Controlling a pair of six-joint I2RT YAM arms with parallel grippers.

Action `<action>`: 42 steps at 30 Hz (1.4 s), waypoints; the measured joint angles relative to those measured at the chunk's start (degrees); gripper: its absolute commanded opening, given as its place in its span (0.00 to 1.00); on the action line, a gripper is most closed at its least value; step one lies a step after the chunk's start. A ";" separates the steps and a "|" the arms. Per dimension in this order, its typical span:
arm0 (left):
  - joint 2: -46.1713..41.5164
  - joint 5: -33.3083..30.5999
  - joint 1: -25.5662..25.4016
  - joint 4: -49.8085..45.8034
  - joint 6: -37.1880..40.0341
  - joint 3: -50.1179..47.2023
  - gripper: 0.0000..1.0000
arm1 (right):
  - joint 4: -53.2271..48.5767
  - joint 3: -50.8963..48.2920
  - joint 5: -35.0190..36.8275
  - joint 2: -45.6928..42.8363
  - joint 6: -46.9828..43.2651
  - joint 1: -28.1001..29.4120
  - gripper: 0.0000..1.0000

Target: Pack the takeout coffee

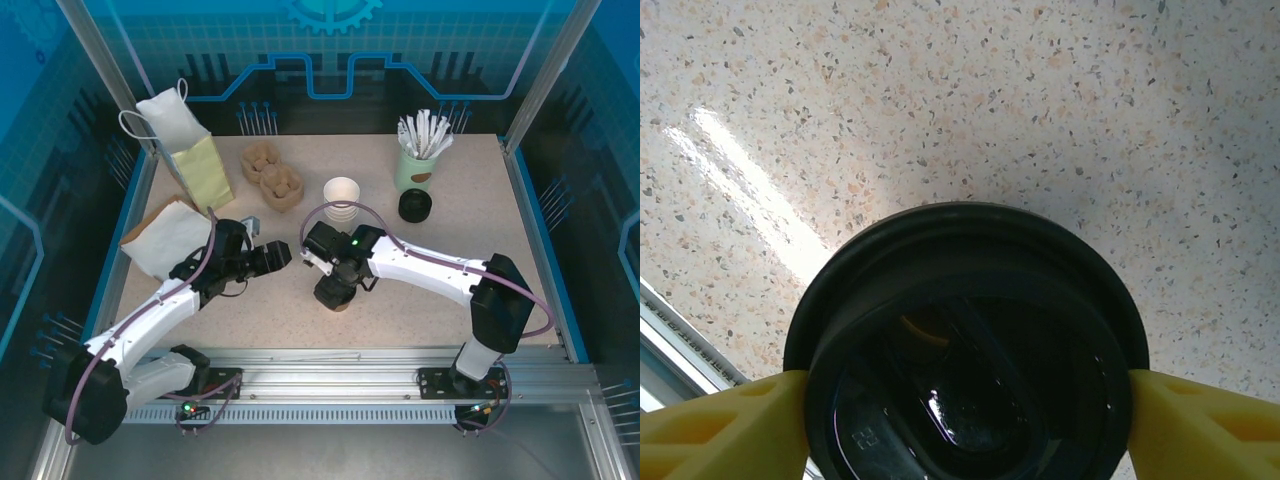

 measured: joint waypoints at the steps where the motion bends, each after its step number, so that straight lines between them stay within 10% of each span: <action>1: 0.00 0.00 0.00 0.00 0.00 -0.02 0.79 | -0.04 0.00 0.07 0.02 0.02 0.00 0.77; 42: 0.46 0.46 0.02 0.02 0.02 -0.07 0.79 | -1.36 -2.14 -0.44 -2.73 0.92 -10.97 0.67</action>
